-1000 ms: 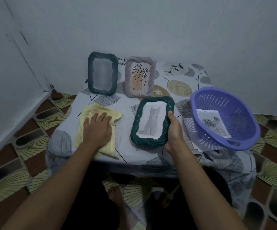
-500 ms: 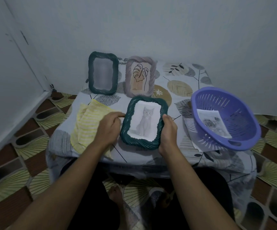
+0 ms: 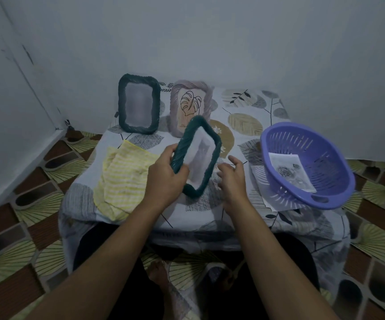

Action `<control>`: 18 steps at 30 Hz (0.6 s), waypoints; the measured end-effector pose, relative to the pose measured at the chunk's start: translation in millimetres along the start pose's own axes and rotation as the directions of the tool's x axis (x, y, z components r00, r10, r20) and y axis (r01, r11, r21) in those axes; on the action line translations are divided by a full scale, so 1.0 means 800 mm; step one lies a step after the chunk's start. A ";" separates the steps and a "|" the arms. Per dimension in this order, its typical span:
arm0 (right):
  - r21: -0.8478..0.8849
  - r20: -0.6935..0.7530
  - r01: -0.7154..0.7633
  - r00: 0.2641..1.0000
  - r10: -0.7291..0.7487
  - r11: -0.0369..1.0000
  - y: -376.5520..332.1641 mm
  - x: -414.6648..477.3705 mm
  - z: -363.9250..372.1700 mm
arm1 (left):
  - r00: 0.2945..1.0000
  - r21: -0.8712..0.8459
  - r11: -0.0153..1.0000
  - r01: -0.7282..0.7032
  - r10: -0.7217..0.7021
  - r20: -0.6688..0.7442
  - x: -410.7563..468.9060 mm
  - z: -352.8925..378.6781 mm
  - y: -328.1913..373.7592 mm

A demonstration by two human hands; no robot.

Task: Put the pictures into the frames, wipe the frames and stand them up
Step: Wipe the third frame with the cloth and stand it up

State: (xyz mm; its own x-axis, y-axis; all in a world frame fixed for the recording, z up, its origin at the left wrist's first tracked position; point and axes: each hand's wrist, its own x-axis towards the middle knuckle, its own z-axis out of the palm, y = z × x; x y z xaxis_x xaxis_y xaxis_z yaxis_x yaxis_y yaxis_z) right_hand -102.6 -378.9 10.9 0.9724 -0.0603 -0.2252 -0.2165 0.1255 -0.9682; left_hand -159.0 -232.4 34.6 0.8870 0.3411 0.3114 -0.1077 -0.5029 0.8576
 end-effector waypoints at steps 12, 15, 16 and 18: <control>0.378 0.172 -0.099 0.984 0.035 0.921 -0.030 -0.005 0.005 | 0.811 0.593 0.586 -0.552 0.543 0.217 -0.007 0.027 -0.008; 0.378 0.185 -0.121 0.981 0.053 0.918 -0.028 -0.004 0.003 | 0.814 0.583 0.575 -0.574 0.477 0.331 -0.010 0.028 -0.013; 0.376 0.174 -0.108 0.984 0.044 0.920 -0.028 -0.003 0.003 | 0.821 0.573 0.589 -0.570 0.431 0.375 -0.013 0.027 -0.013; 0.378 0.146 -0.080 0.989 0.025 0.922 -0.028 -0.001 0.002 | 0.832 0.527 0.653 -0.544 0.341 0.437 -0.018 0.026 -0.013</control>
State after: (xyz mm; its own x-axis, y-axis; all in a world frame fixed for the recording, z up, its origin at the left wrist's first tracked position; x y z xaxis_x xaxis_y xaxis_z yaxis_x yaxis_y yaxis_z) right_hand -98.3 -380.2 32.9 0.9688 0.0881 -0.2315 -0.2443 0.4949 -0.8339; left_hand -161.6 -248.9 12.8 0.8979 -0.2350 0.3723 -0.3163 -0.9325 0.1744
